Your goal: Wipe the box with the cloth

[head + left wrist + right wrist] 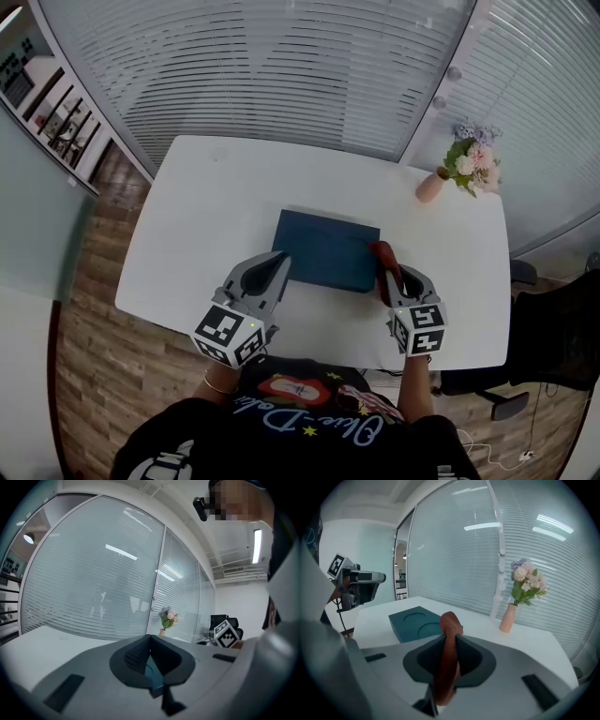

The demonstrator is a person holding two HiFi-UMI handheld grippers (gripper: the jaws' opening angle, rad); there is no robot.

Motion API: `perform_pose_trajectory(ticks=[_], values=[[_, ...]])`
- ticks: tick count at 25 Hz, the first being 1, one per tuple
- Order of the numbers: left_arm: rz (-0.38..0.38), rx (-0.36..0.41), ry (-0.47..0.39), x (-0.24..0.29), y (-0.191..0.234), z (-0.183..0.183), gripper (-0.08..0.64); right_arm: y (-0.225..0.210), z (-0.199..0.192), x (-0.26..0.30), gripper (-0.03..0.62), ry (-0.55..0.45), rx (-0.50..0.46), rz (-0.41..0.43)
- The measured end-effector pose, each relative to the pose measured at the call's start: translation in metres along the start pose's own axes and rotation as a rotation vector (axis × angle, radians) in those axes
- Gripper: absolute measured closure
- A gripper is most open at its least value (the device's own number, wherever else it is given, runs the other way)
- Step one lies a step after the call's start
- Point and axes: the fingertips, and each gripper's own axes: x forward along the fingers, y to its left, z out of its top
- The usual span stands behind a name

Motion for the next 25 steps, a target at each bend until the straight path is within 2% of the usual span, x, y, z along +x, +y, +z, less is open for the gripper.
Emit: perform_pose_trajectory(ticks=[2,5,9,13,16,19,22,25], values=[[0.008,0.001,-0.002,-0.002,0.002,0.0,0.557,0.001,0.023,-0.01,0.538,-0.06,-0.029,-0.008],[0.028,0.001,-0.005,-0.005,0.005,0.001,0.557,0.018,0.064,-0.018,0.538,-0.169,-0.058,0.056],[0.067,-0.001,-0.01,-0.016,0.012,0.001,0.557,0.069,0.108,-0.022,0.538,-0.293,-0.057,0.238],[0.126,-0.003,-0.029,-0.031,0.028,0.003,0.557,0.136,0.133,-0.012,0.538,-0.352,-0.055,0.451],[0.175,-0.004,-0.049,-0.044,0.038,0.006,0.557,0.184,0.13,0.001,0.538,-0.316,-0.079,0.592],[0.219,-0.008,-0.059,-0.058,0.049,0.006,0.557,0.216,0.113,0.017,0.538,-0.245,-0.113,0.664],[0.256,-0.015,-0.056,-0.07,0.058,0.003,0.557,0.233,0.091,0.033,0.538,-0.179,-0.157,0.674],[0.274,-0.019,-0.057,-0.077,0.062,0.002,0.557,0.233,0.068,0.049,0.538,-0.113,-0.215,0.628]])
